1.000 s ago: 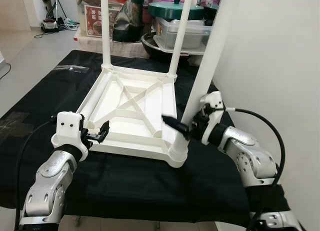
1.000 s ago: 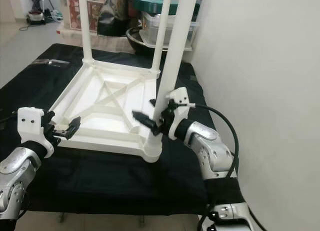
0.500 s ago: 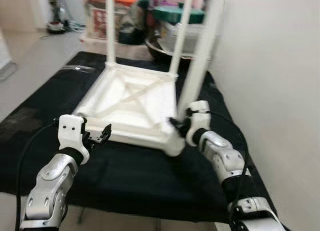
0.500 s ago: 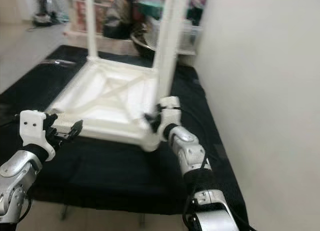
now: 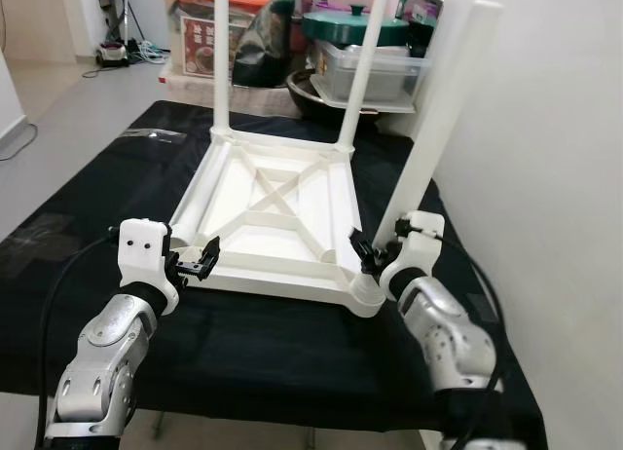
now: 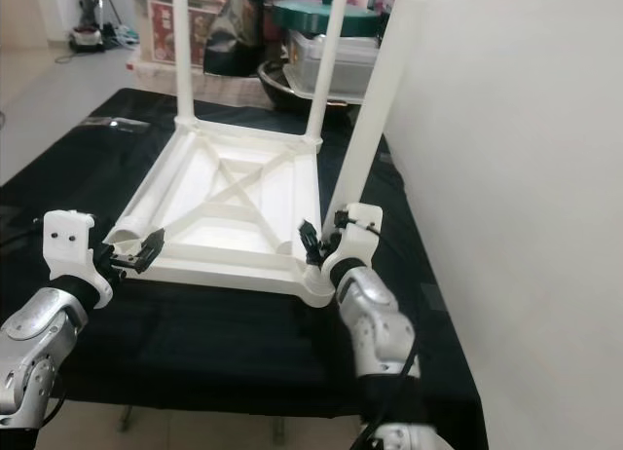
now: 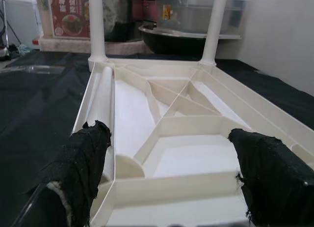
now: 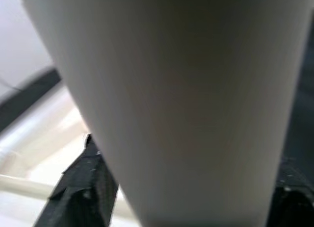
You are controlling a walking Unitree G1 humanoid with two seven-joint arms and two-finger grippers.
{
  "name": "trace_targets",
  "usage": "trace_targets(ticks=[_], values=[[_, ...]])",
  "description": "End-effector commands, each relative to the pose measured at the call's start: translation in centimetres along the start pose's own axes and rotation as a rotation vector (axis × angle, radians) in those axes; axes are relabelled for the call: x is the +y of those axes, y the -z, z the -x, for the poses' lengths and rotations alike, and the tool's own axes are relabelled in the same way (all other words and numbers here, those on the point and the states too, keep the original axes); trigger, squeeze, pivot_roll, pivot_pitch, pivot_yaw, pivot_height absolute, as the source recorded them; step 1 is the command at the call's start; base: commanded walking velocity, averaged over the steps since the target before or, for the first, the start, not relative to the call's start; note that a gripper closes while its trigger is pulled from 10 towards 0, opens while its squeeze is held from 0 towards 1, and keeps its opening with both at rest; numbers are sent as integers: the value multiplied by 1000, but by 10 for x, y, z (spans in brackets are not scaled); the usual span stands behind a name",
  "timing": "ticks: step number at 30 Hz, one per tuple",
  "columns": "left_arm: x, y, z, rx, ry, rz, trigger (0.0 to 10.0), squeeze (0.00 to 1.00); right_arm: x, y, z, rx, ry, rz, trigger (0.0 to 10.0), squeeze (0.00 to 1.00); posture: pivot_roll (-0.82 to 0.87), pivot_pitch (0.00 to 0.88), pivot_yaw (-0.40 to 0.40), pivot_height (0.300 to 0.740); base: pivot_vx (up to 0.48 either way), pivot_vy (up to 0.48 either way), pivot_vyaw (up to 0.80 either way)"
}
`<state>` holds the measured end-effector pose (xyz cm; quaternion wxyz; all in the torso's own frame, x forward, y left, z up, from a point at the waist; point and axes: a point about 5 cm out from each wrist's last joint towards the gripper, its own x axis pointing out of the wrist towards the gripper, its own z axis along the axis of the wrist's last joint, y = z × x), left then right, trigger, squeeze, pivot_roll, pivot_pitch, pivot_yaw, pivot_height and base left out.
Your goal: Building children table
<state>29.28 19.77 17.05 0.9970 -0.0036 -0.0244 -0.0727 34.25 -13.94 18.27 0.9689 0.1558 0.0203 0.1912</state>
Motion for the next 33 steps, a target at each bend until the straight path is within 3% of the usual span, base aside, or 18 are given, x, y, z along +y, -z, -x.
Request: trace_targets(ticks=[1, 4, 13, 14, 15, 16, 18, 19, 20, 21, 22, 23, 24, 26, 28, 31, 32, 33], values=[[-9, 10, -2, 34, 53, 28, 10000, 0, 15, -13, -2, -19, -285, -2, 10000, 0, 92, 0, -162, 740, 0, 0, 0], [-15, 10, -2, 35, 89, 44, 10000, 0, 20, -17, 2, 4, -438, 61, 10000, 0, 99, 0, -166, 740, 0, 0, 0], [-11, 12, -3, 43, 80, 45, 10000, 0, 29, -15, 8, 73, -573, 150, 9843, 0, 108, 0, -169, 740, 0, 0, 0], [-8, 15, -3, 50, 69, 44, 10000, 0, 29, -10, 7, 122, -610, 196, 3686, 0, 108, 0, -169, 740, 0, 0, 0], [-8, 15, -3, 50, 69, 44, 10000, 0, 29, -10, 7, 122, -610, 196, 3686, 0, 108, 0, -169, 740, 0, 0, 0], [-4, 17, -4, 58, 54, 44, 10000, 0, 25, -6, 0, 157, -566, 240, 0, 0, 113, 0, -172, 740, 0, 0, 0], [-4, 17, -4, 58, 54, 44, 10000, 0, 25, -6, 0, 157, -566, 240, 0, 0, 113, 0, -172, 740, 0, 0, 0], [-2, 19, -4, 63, 44, 42, 10000, 0, 12, -5, -15, 155, -365, 246, 0, 0, 114, 0, -176, 740, 0, 0, 0], [-1, 21, -4, 65, 31, 39, 10000, 0, -13, -5, -24, 115, 32, 176, 0, 0, 118, 0, -178, 740, 0, 0, 0], [0, 22, -4, 66, 23, 37, 10000, 0, -30, -2, -24, 107, 306, 113, 0, 0, 118, 0, -178, 740, 0, 0, 0], [0, 22, -4, 66, 23, 37, 10000, 0, -30, -2, -24, 107, 306, 113, 0, 0, 118, 0, -178, 740, 0, 0, 0], [1, 23, -4, 64, 17, 32, 10000, 0, -39, 7, -15, 105, 507, 62, 0, 0, 120, 0, -178, 740, 0, 0, 0], [1, 23, -3, 64, 13, 30, 10000, 0, -40, 16, -5, 110, 598, 44, 0, 0, 120, 0, -178, 740, 0, 0, 0], [2, 24, -3, 64, 10, 28, 10000, 0, -34, 22, 4, 93, 622, 48, 0, 0, 124, 0, -171, 740, 0, 0, 0], [3, 25, -3, 69, 6, 24, 10000, 0, -7, 26, 17, 62, 566, 81, 0, 0, 130, 0, -170, 740, 0, 0, 0], [4, 25, -4, 70, 4, 23, 10000, 0, 8, 23, 18, 51, 488, 107, 0, 0, 124, 0, -164, 740, 0, 0, 0], [5, 25, -4, 70, 3, 23, 10000, 0, 14, 17, 13, 38, 394, 105, 10000, 0, 121, 0, -161, 740, 0, 0, 0], [5, 25, -5, 69, 2, 23, 10000, 0, 18, 12, 9, 26, 329, 104, 10000, 0, 120, 0, -161, 740, 0, 0, 0]])
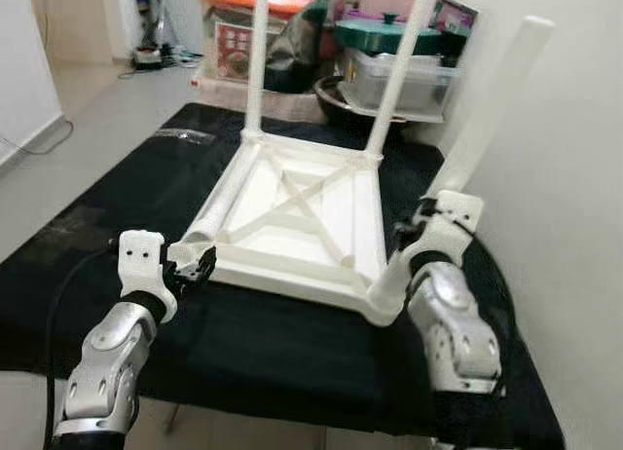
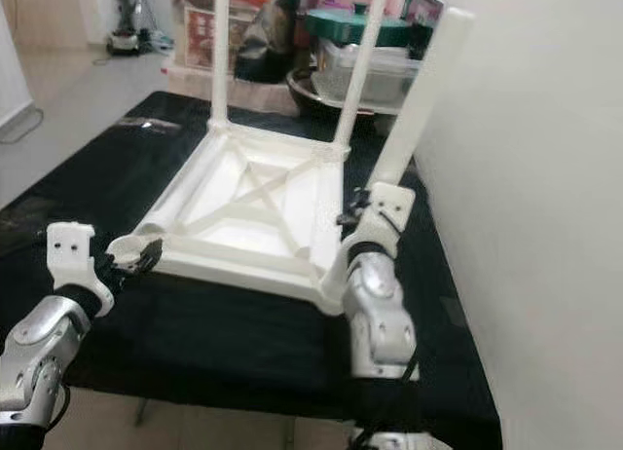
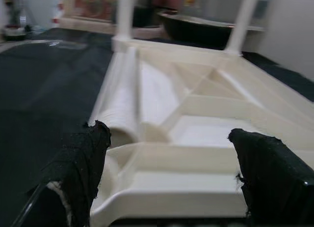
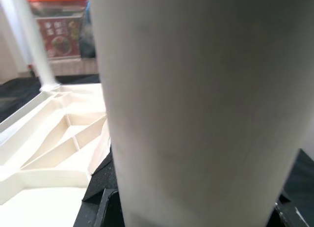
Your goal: Building children table
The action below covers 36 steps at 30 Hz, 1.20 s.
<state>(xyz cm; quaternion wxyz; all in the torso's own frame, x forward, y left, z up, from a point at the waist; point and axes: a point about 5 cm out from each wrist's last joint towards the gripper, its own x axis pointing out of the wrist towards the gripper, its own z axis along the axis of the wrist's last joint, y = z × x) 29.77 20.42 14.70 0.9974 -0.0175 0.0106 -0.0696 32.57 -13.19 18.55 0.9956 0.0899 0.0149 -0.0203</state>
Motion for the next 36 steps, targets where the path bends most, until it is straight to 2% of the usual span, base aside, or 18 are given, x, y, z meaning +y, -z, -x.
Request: trace_targets(ticks=[1, 2, 3, 4, 9, 10, 18, 20, 21, 22, 23, 26, 28, 29, 30, 31, 35, 36], values=[[-2, 1, -2, 2, 9, -10, 10000, 0, 7, 10, -1, 76, -100, -12, 10000, 0, 120, 0, -161, 740, 0, 0, 0], [-1, 2, -3, 0, 7, -8, 10000, 0, 17, -4, -3, 15, -259, -40, 10000, 0, 117, 0, -161, 740, 0, 0, 0], [-1, 2, -3, 0, 7, -8, 10000, 0, 17, -4, -3, 15, -259, -40, 10000, 0, 117, 0, -161, 740, 0, 0, 0], [-1, 2, -3, 0, 6, -8, 10000, 0, 16, -11, -4, -28, -281, -52, 10000, 1000, 120, 0, -167, 740, 0, 0, 0], [-2, 3, -4, -4, 3, -5, 10000, 0, 24, -25, -4, -60, -480, -70, 10000, 1000, 117, 0, -165, 740, 0, 0, 0], [-2, 3, -6, -5, 5, -2, 10000, 0, 25, -26, 7, -4, -846, -16, 10000, 0, 120, 0, -168, 740, 0, 0, 0], [-2, 4, -8, -5, 9, 0, 10000, 0, 29, -2, 29, 148, -1303, 135, 10000, 0, 131, 0, -182, 740, 0, 0, 0], [-2, 4, -9, -5, 9, 1, 10000, 0, 32, 4, 30, 158, -1333, 157, 10000, 0, 137, 0, -185, 740, 0, 0, 0], [-2, 4, -9, -5, 8, 1, 10000, 0, 35, 8, 28, 166, -1329, 167, 8510, 0, 137, 0, -185, 740, 0, 0, 0], [-2, 4, -9, -6, 8, 1, 10000, 0, 38, 12, 18, 159, -1242, 184, 0, 0, 138, 0, -185, 740, 0, 0, 0], [-1, 4, -9, -6, 8, 0, 10000, 0, 37, 15, 1, 161, -1062, 167, 0, 0, 138, 0, -183, 740, 0, 0, 0], [-1, 4, -9, -6, 8, -1, 10000, 0, 36, 18, -9, 169, -940, 153, 0, 0, 138, 0, -183, 740, 0, 0, 0], [-1, 4, -9, -6, 8, -3, 10000, 0, 18, 19, -32, 163, -575, 96, 0, 0, 136, 0, -179, 740, 0, 0, 0], [-1, 4, -9, -6, 8, -3, 10000, 0, 18, 19, -32, 163, -575, 96, 0, 0, 136, 0, -179, 740, 0, 0, 0], [0, 4, -9, -5, 9, -3, 10000, 0, -6, 22, -40, 179, -284, 58, 0, 0, 132, 0, -176, 740, 0, 0, 0], [0, 4, -9, -5, 9, -4, 10000, 0, -23, 25, -42, 200, -92, 35, 0, 0, 131, 0, -175, 740, 0, 0, 0], [1, 5, -8, -4, 9, -5, 10000, 0, -48, 34, -23, 205, 162, 22, 0, 0, 126, 0, -169, 740, 0, 0, 0], [2, 5, -8, -4, 8, -7, 10000, 0, -35, 39, -10, 211, 83, 7, 10000, 0, 121, 0, -166, 740, 0, 0, 0]])
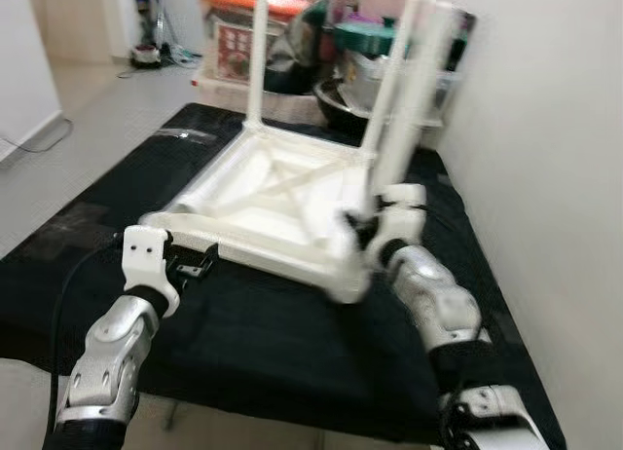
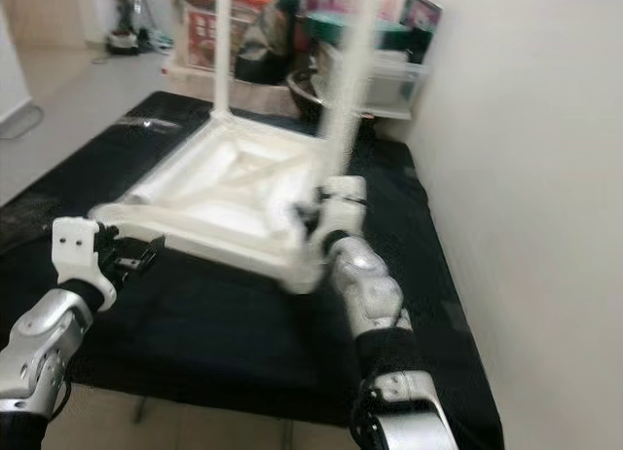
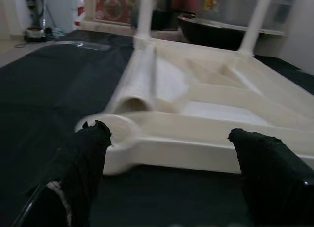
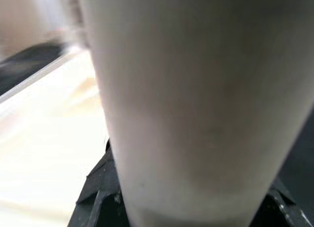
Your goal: Building children table
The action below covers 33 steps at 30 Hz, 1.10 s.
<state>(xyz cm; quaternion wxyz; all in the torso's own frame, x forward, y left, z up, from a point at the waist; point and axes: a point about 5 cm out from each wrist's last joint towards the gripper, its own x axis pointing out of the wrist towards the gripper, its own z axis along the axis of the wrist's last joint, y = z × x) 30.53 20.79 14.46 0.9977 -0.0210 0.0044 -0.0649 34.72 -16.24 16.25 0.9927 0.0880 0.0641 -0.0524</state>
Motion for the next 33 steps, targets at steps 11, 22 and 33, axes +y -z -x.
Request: trace_targets(ticks=[11, 22, 33], values=[[-2, 2, -2, 12, 25, -15, 10000, 0, 70, -4, 45, -14, -853, -112, 10000, 0, 110, 0, -152, 740, 0, 0, 0], [-5, 3, -2, 4, 23, -7, 10000, 0, 90, -18, 61, 24, -1397, -21, 8392, 0, 139, 0, -186, 740, 0, 0, 0], [-3, 3, 0, 6, 24, -10, 10000, 0, 23, 42, -9, 244, -58, -7, 0, 0, 123, 0, -176, 740, 0, 0, 0]])
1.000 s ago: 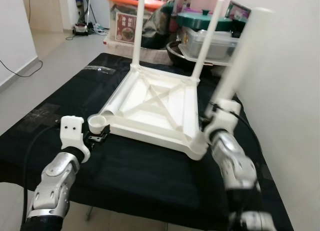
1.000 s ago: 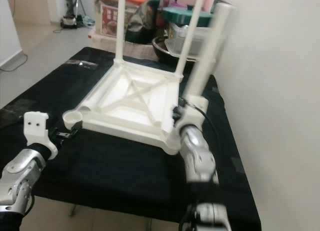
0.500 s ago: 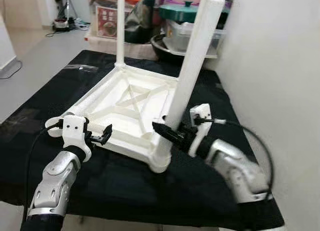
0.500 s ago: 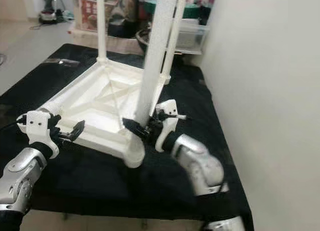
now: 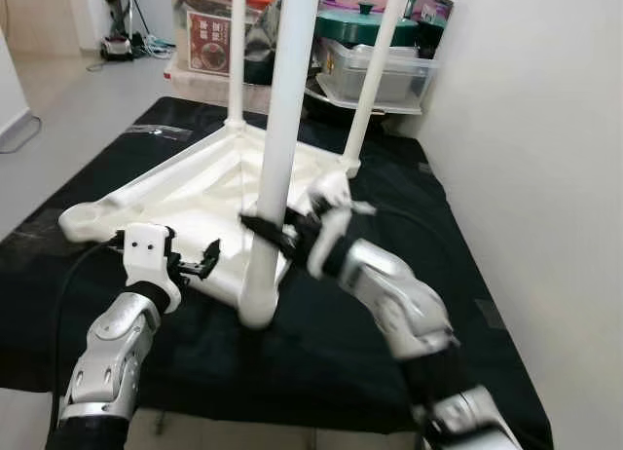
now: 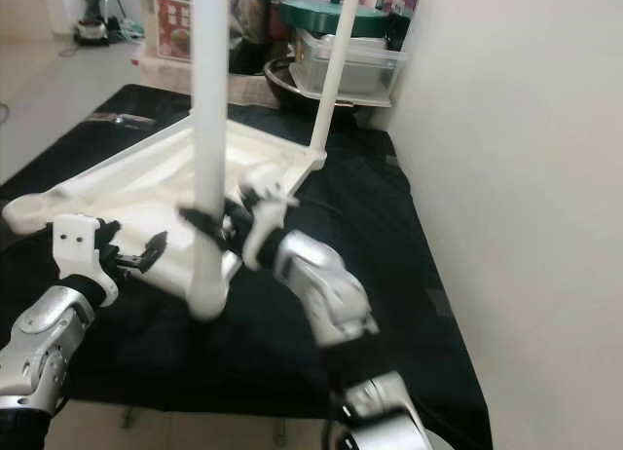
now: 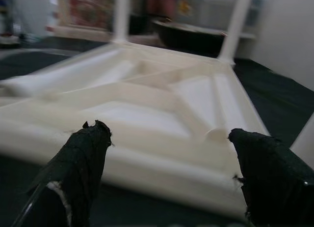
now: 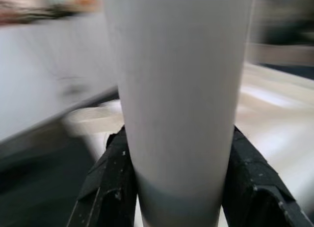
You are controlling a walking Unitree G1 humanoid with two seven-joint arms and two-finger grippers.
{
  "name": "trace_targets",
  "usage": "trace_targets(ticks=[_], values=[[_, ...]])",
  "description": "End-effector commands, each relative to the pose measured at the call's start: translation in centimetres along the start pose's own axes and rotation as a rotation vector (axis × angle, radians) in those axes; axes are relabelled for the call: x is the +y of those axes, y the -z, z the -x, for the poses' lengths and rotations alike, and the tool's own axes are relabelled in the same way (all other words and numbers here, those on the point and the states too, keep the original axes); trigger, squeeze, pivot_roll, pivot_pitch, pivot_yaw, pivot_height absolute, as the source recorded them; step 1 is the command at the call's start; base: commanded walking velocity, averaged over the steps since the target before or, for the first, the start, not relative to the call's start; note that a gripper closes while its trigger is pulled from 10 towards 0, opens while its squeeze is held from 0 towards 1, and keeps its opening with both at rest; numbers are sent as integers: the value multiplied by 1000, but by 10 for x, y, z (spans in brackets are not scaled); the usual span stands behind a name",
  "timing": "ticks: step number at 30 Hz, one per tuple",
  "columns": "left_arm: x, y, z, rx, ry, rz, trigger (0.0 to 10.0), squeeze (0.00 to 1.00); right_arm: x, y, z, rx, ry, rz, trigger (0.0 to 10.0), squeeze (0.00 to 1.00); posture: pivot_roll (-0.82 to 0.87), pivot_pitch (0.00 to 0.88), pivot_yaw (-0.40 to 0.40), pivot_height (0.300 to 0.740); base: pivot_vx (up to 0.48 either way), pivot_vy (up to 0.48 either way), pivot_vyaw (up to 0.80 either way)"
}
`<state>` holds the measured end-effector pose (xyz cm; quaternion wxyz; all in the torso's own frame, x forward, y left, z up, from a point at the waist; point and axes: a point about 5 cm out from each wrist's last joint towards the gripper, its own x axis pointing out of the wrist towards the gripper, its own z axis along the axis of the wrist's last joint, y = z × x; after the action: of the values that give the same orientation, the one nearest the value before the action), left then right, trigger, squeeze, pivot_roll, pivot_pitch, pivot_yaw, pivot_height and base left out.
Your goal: Building children table
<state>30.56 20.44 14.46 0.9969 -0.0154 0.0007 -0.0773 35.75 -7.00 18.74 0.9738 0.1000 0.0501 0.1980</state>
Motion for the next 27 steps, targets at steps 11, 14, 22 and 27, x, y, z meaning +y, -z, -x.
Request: trace_targets(ticks=[11, 14, 22, 27], values=[[1, 2, 0, 8, 6, -3, 10000, 0, -33, 44, 44, 114, 62, -214, 10000, 1000, 108, 0, -161, 740, 0, 0, 0], [1, 2, 0, 9, 6, -6, 10000, 0, -11, 31, 49, 62, -196, -208, 10000, 1000, 110, 0, -162, 740, 0, 0, 0], [-2, 4, -3, 6, 14, -5, 10000, 0, 8, 4, 61, 72, -806, 92, 10000, 0, 127, 0, -179, 740, 0, 0, 0], [-3, 5, -3, 5, 11, -6, 10000, 0, 1, 2, 28, 87, -706, 170, 10000, 0, 147, 0, -201, 740, 0, 0, 0]])
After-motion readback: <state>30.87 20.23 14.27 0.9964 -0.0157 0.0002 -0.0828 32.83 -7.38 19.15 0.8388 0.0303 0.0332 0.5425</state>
